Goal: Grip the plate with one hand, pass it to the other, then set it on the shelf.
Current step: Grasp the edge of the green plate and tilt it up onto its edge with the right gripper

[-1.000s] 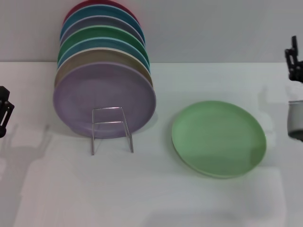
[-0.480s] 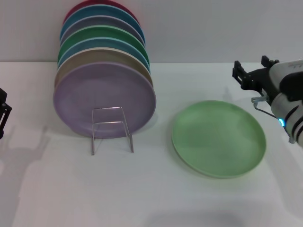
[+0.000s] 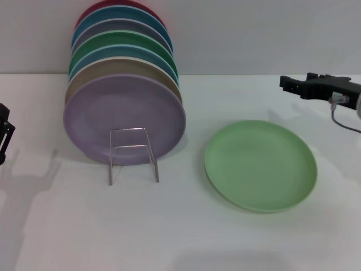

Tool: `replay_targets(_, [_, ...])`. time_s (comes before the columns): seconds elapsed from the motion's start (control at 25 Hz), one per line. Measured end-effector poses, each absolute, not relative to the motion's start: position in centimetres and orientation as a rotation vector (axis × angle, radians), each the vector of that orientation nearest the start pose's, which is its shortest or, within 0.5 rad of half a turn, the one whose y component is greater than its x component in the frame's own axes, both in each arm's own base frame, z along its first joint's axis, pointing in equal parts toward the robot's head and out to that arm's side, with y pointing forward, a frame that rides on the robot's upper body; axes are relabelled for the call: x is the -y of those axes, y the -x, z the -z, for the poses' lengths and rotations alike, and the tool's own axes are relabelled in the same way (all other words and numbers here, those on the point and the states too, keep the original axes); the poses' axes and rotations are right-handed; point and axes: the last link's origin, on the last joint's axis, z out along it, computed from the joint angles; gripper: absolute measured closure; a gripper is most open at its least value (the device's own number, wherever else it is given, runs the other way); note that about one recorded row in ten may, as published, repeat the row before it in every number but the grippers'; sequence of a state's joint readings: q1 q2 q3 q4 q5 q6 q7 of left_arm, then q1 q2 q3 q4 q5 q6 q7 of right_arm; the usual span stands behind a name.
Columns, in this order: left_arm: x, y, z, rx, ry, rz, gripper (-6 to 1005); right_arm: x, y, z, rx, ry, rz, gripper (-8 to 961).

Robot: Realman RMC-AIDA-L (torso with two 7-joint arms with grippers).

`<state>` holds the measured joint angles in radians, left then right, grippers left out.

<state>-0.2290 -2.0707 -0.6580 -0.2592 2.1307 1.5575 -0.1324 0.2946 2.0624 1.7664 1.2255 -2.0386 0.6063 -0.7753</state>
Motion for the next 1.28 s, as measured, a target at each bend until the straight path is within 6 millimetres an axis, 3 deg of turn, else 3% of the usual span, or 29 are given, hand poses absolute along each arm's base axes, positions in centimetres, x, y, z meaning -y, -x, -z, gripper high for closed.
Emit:
replay_targets(0.2, [-25.8, 32.3, -0.4, 0.407, 1.429, 0.927, 171, -39.9, -24.2, -5.5, -1.075, 2.065, -0.244, 253])
replay_targets(0.72, [-26.2, 31.8, -0.1, 0.415, 1.434, 0.956, 176, -39.2, -24.0, -6.2, -1.264, 2.142, 0.171, 269])
replay_targets(1.28, [-26.2, 31.6, 0.1, 0.416, 1.445, 0.959, 181, -39.4, -26.2, -4.3, -1.376, 2.116, 0.230, 292])
